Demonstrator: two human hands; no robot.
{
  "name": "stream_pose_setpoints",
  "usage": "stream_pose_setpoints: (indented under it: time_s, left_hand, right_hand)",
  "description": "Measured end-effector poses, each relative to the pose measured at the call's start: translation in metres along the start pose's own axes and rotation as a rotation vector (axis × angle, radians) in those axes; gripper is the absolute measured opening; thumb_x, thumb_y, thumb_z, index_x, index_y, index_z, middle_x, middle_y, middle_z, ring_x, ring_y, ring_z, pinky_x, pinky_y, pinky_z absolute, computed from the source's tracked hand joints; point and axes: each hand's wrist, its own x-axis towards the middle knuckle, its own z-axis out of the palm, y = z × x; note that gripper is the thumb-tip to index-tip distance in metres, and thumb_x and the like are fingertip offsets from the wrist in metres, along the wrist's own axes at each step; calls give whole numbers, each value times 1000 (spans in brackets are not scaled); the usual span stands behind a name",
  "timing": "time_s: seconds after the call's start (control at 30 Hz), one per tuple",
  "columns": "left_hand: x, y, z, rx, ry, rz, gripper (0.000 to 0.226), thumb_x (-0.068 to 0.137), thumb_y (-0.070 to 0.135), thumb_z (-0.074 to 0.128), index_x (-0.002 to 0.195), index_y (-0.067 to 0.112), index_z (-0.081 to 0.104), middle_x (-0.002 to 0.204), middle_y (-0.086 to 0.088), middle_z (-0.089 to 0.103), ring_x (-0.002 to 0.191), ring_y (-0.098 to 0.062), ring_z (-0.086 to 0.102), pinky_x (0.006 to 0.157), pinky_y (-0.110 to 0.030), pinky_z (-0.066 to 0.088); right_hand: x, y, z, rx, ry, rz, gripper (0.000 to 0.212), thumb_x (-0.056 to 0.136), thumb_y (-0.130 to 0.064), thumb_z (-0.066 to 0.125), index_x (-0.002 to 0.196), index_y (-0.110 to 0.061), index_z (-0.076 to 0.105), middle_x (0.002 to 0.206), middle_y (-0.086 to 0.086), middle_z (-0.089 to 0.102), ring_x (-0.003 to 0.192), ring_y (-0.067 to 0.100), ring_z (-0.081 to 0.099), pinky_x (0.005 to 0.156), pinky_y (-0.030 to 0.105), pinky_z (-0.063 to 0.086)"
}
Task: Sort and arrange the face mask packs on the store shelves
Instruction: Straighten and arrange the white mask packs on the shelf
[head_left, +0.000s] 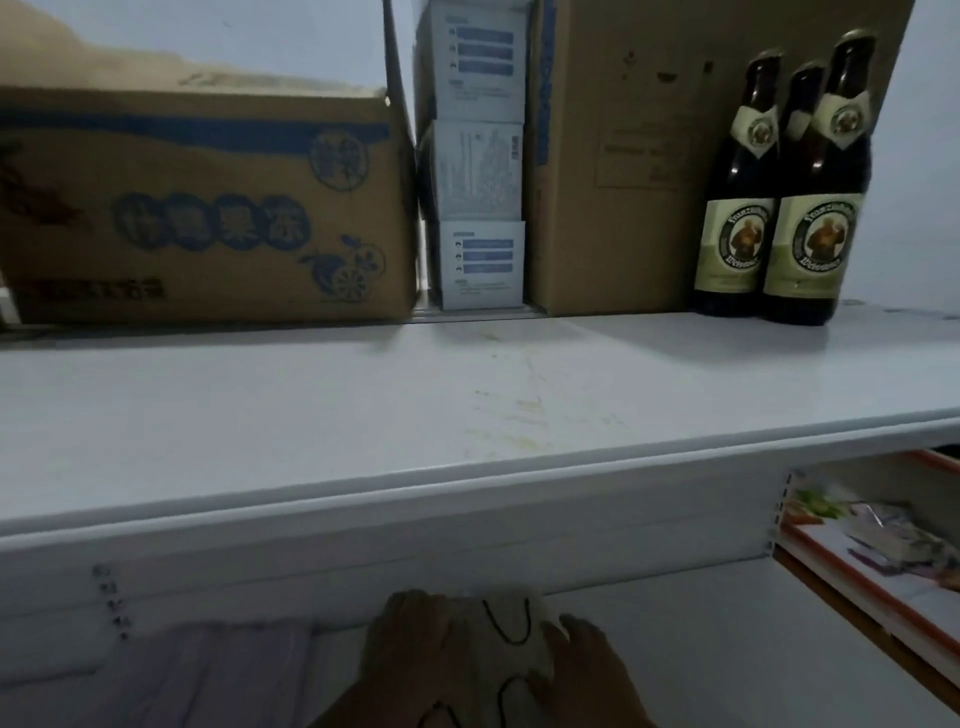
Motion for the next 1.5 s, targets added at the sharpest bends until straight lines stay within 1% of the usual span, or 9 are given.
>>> stream_pose_setpoints:
  time_s: [0.07, 0.17, 0.3, 0.37, 0.47, 0.67, 0.93, 1.3, 1.5]
  left_hand:
    - [-38, -21, -25, -305, 163, -72, 47, 92, 54, 45, 134, 33, 47, 136, 10, 47, 130, -11, 40, 102, -24, 35]
    - [-74, -67, -49, -108, 353, -190, 44, 76, 46, 74, 112, 23, 66, 110, 9, 66, 100, -2, 63, 80, -13, 48]
    - [-148, -138, -77, -154, 135, -435, 55, 96, 51, 43, 145, 29, 35, 148, 10, 39, 136, -6, 36, 109, -17, 25]
    - [-193, -175, -89, -151, 65, -574, 61, 95, 55, 42, 149, 30, 28, 155, 8, 31, 141, -10, 29, 113, -19, 20]
    - [-264, -206, -105, -127, 84, -753, 65, 93, 58, 42, 149, 28, 27, 156, 4, 28, 142, -13, 27, 114, -24, 21]
    - [-394, -270, -117, -45, -27, -1028, 72, 94, 65, 27, 154, 31, 10, 162, 4, -2, 149, -22, -1, 117, -53, 4]
    - [-502, -345, -112, -48, 67, -1055, 74, 91, 66, 34, 153, 33, 10, 163, 1, -2, 149, -24, -3, 117, -50, 7]
    - [-609, -435, -92, -177, 9, -1075, 70, 91, 62, 39, 151, 35, 16, 162, 7, 6, 149, -20, 5, 117, -43, 14]
    - [-636, -485, -82, -227, -61, -1131, 73, 92, 62, 39, 153, 32, 11, 162, 3, 1, 149, -23, 2, 117, -47, 15]
  right_hand:
    - [12, -18, 2, -67, 67, -142, 79, 10, -65, 84, 75, -20, 79, 86, 11, 75, 96, 25, 69, 50, 23, 54]
    - [30, -74, 8, -188, 195, -394, 62, 12, -60, 79, 69, -36, 78, 85, -5, 76, 139, 27, 22, 68, 25, 53]
    - [30, -155, 12, -158, 170, -651, 65, 12, -56, 84, 72, -35, 78, 90, -1, 76, 107, 19, 63, 79, 29, 47]
    - [25, -199, 13, -132, 50, -718, 70, 24, -59, 86, 88, -31, 79, 106, 10, 73, 103, 21, 68, 78, 32, 57]
    - [14, -263, 24, 3, -159, -745, 70, 89, -45, 56, 149, -22, 29, 159, 18, 9, 148, 30, 9, 117, 44, 19]
    - [-30, -382, 59, 40, -299, -846, 69, 95, -44, 44, 152, -31, 9, 160, 6, -14, 147, 27, -13, 118, 49, 5]
    - [-86, -515, 67, 3, -280, -893, 73, 92, -54, 45, 152, -32, 9, 161, 3, -5, 148, 24, 2, 116, 41, 20]
    - [-131, -644, 95, 22, -66, -964, 82, 80, -57, 61, 146, -14, 36, 151, 24, 29, 142, 23, 30, 117, 29, 1]
    - [-106, -700, 119, 135, -380, -920, 73, 91, -45, 49, 152, -28, 12, 161, 2, -3, 148, 23, 0, 118, 39, 17]
